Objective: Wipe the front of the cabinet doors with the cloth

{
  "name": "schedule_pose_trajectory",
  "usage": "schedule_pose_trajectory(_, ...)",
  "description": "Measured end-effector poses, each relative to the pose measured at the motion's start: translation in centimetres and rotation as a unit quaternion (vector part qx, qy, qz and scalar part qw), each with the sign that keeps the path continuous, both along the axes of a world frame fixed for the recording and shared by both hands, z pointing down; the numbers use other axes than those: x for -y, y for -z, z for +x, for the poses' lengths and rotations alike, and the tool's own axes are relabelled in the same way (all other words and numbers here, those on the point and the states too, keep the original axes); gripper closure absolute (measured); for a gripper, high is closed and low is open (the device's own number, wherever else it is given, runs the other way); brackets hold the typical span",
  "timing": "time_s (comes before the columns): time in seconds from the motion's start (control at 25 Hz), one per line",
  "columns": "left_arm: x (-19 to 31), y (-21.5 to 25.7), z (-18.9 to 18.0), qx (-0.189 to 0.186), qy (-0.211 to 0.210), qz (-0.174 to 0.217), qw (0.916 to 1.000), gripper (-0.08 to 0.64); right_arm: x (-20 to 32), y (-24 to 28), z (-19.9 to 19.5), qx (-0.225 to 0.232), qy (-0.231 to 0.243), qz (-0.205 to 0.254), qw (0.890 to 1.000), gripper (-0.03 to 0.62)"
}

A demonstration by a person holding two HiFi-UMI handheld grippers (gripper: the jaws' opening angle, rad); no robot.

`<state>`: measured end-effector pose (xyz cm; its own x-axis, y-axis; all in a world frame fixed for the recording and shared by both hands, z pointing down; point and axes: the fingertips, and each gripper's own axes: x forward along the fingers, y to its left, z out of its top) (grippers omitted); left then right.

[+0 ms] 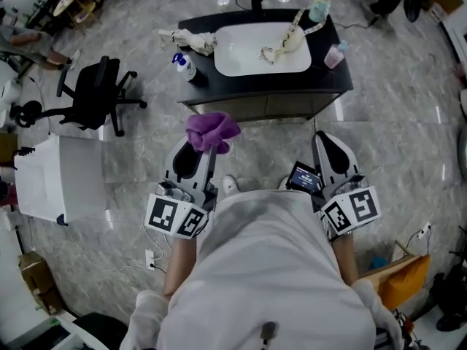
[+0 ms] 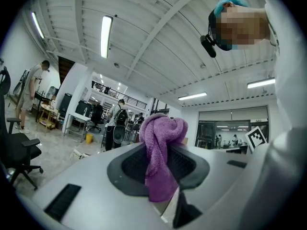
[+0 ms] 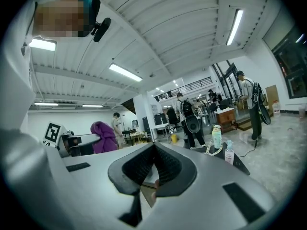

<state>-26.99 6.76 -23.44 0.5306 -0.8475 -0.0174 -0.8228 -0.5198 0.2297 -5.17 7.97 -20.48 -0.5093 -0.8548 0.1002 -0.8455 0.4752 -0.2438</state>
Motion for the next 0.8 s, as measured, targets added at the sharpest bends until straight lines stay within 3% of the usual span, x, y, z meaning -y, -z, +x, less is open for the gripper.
schedule_pose_trajectory(0.8, 0.8, -1.7, -1.7, -0.018, 0.000, -0.019, 0.9997, 0.456, 0.5, -1.0, -1.4, 0.001, -0.006, -0.016, 1.000, 0.565)
